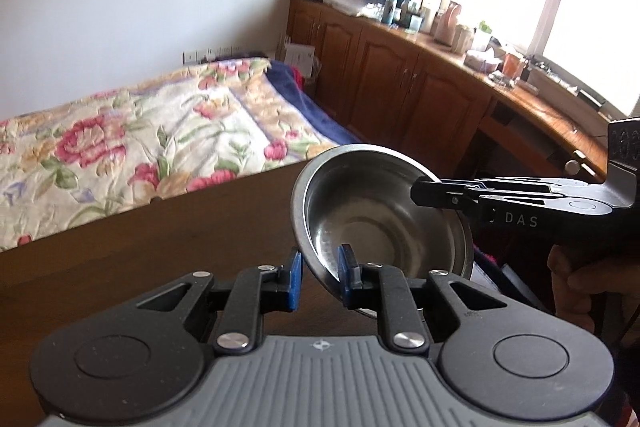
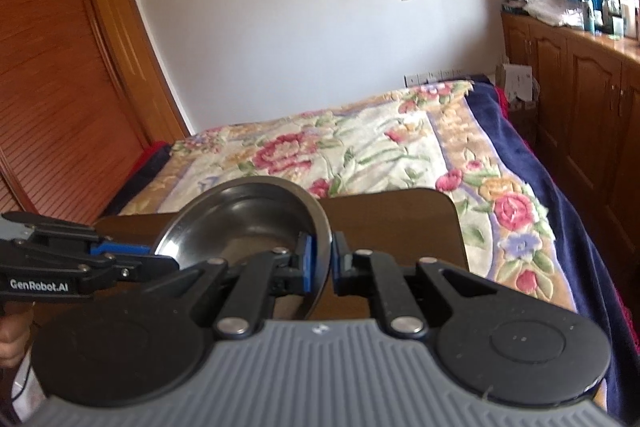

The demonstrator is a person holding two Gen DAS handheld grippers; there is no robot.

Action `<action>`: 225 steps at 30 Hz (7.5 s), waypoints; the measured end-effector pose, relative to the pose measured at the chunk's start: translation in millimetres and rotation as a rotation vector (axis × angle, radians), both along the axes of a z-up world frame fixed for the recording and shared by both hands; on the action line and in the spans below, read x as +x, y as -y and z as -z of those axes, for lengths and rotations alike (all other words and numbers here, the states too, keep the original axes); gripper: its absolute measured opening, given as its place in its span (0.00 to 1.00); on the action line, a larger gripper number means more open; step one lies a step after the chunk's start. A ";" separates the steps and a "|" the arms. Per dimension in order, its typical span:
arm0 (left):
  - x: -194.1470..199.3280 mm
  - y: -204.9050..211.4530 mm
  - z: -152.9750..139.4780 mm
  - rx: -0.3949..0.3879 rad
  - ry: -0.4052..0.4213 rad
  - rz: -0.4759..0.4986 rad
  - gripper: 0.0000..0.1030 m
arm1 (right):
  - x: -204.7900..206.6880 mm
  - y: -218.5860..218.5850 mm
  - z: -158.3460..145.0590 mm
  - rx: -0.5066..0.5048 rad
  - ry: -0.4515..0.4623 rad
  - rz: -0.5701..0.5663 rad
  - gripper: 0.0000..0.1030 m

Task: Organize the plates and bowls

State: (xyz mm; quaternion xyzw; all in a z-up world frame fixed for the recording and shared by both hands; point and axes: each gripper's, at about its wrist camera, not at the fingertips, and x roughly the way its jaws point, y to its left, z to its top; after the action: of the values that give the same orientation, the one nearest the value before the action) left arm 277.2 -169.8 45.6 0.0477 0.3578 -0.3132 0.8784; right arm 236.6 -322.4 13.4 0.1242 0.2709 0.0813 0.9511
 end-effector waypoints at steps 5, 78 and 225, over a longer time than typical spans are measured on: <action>-27.0 -13.8 -17.8 -0.022 0.050 0.002 0.45 | -18.5 -10.4 -16.8 -0.014 0.035 -0.010 0.11; -195.5 -100.4 54.8 -0.091 0.235 -0.197 0.69 | -146.4 -112.0 29.3 -0.193 0.149 -0.079 0.54; -215.4 -213.9 74.9 -0.057 0.290 -0.499 0.63 | -130.2 -209.5 45.5 -0.080 0.221 -0.279 0.36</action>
State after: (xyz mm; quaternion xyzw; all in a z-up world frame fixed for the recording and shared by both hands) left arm 61.8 44.1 -29.3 -0.0223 0.2201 -0.0875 0.9713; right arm 106.4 -112.8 -32.1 0.0379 0.1823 0.2146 0.9588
